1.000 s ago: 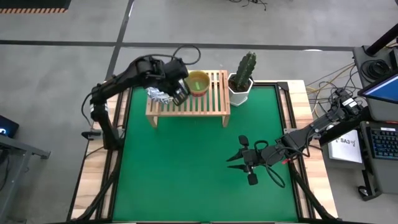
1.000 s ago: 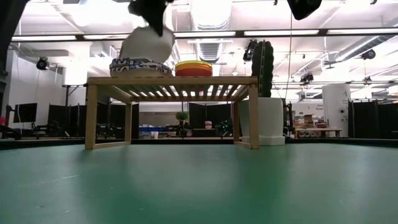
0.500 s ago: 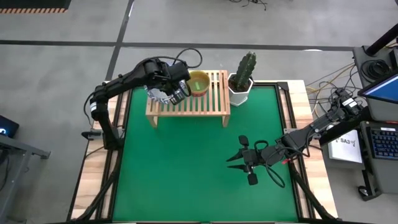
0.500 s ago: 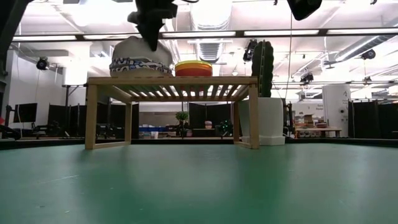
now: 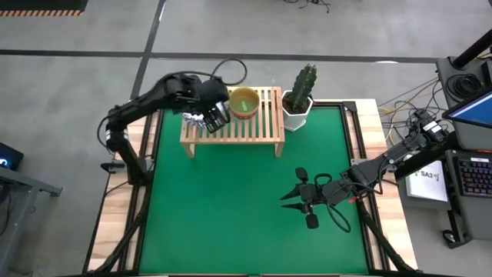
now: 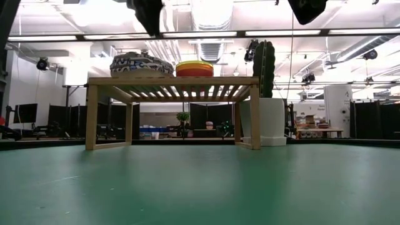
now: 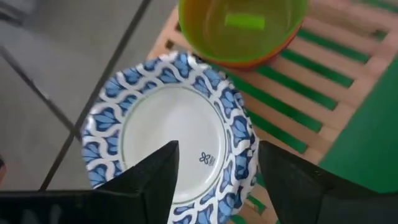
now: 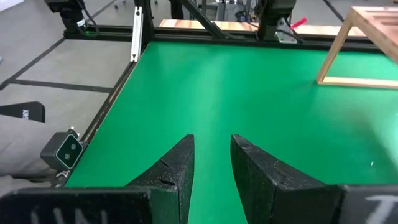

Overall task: Place and stack bowls onto a shelf
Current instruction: Return to Home Position

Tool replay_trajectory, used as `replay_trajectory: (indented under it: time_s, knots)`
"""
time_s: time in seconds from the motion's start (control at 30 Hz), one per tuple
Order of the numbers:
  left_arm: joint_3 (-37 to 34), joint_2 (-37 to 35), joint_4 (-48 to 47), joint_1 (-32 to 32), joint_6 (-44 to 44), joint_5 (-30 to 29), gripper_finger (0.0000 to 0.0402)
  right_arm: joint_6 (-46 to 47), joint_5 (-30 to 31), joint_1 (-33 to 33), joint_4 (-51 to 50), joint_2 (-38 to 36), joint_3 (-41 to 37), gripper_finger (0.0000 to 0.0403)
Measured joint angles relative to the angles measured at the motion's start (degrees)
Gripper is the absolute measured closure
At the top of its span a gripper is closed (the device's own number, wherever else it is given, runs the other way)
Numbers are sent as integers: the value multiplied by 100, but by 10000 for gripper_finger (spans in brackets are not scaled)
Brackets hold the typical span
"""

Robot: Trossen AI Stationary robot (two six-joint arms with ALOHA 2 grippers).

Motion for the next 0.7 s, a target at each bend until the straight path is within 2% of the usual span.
replay_trajectory:
  time_s: [0.17, 0.23, 0.33, 0.53, 0.7]
  knots:
    - [101, -295, 63, -233, -112, 219, 198, -10, 0, 0, -26, 0, -2, 307]
    - [-37, -509, 214, -469, -151, 485, 202, -170, 2, 0, -19, 1, -45, 307]
    - [-544, -895, 886, -1015, -144, 518, 211, -381, -3, 0, 23, 2, -167, 307]
    - [-2600, -1926, 2775, -2404, -139, 547, 229, -844, -9, 0, 317, -244, -626, 307]
    - [-4641, -2779, 4297, -3247, -120, 492, 242, -991, -7, -17, 592, -968, -1251, 307]
